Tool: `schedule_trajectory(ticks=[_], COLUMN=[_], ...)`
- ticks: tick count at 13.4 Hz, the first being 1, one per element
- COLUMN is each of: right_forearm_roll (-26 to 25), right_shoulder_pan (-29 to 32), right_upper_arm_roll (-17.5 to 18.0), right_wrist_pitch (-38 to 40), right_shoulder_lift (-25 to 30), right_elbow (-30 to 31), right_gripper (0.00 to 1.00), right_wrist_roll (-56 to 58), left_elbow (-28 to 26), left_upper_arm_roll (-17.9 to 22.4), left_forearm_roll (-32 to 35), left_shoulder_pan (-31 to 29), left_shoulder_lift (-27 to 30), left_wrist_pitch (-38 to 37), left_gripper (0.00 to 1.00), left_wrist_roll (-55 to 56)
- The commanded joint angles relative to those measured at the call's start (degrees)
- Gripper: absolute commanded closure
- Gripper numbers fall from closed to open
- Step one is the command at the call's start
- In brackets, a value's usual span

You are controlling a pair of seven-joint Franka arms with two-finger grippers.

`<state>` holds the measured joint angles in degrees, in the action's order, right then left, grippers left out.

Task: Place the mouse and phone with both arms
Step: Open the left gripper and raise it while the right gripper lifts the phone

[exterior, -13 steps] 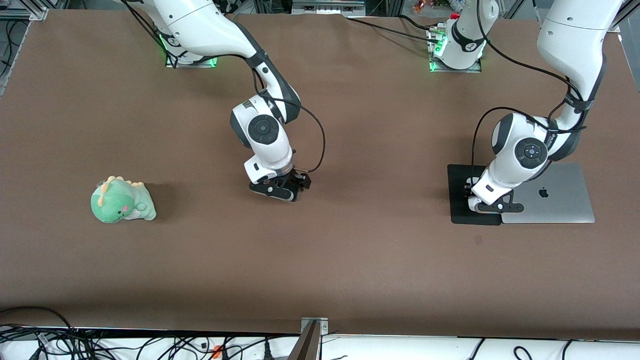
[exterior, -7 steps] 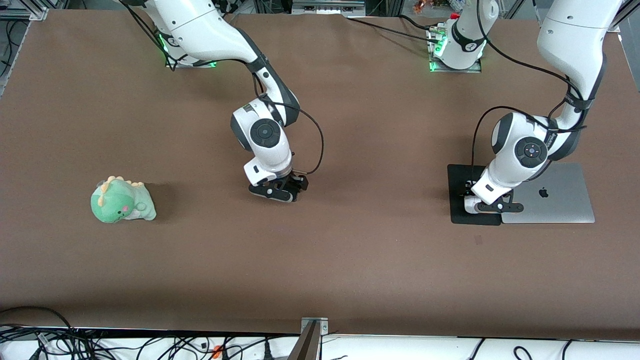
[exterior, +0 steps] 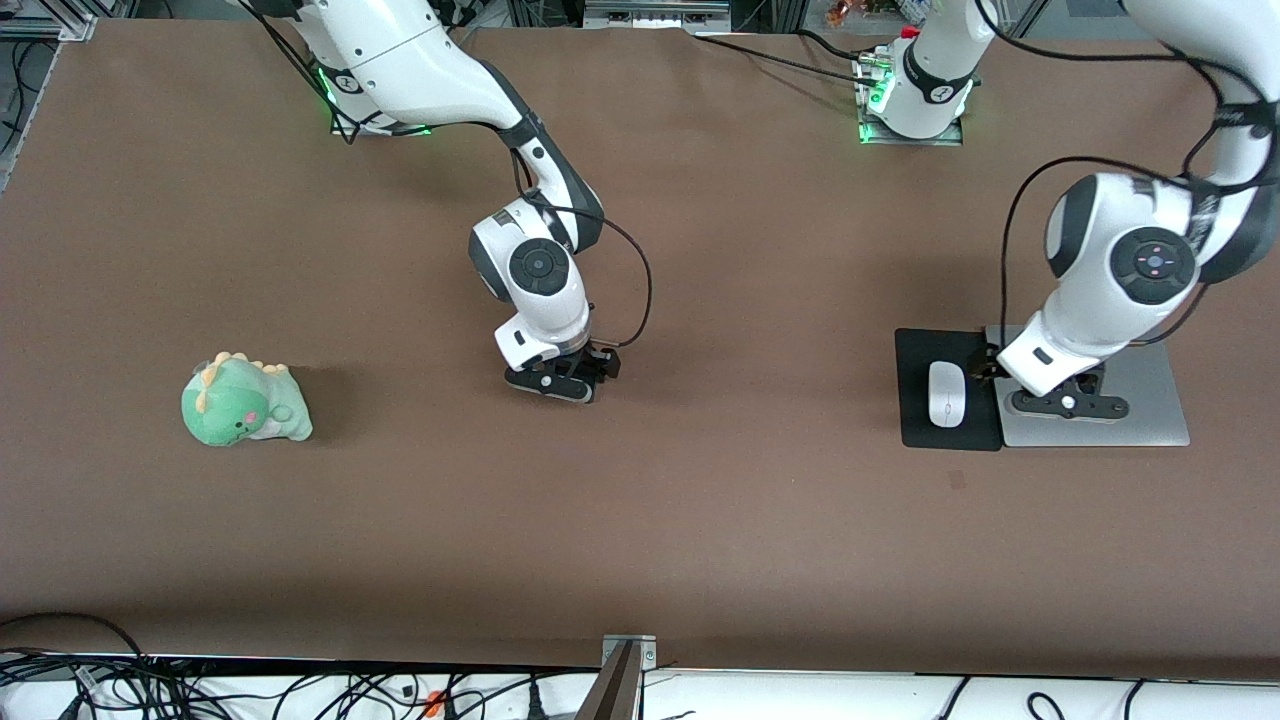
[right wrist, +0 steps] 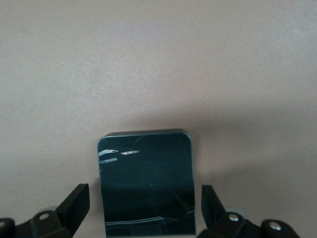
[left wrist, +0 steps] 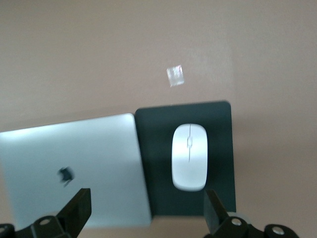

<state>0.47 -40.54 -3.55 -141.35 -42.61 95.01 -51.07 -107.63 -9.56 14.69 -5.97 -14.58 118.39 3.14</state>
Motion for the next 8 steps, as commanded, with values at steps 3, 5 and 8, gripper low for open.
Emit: schedule_trajectory(ticks=[3, 5, 8], right_forearm_roll=[-0.91, -1.0, -1.08], right_shoulder_pan=[-1.03, -0.95, -0.33], right_upper_arm_roll=[-0.49, -0.49, -0.58], right_wrist_pitch=[-0.86, -0.77, -0.34], right_shoulder_lift=[-1.42, -1.42, -0.99], right_elbow=[-0.7, -0.7, -0.79], right_gripper=[0.03, 0.22, 0.39], right_wrist_roll=[-0.96, -0.79, 1.66], left_elbow=[22.85, 28.86, 29.76], left_upper_arm_roll=[-2.3, -4.75, -6.79], left_forearm_roll=[-2.13, -1.78, -2.12], left_shoulder_pan=[0.34, 0.26, 0.44], left_shoulder_lift=[-1.33, -1.41, -1.15], left_wrist_pitch=[-32.36, -39.0, -39.46], left_gripper=[0.0, 0.0, 0.0], left_wrist_roll=[-4.28, -3.76, -3.75])
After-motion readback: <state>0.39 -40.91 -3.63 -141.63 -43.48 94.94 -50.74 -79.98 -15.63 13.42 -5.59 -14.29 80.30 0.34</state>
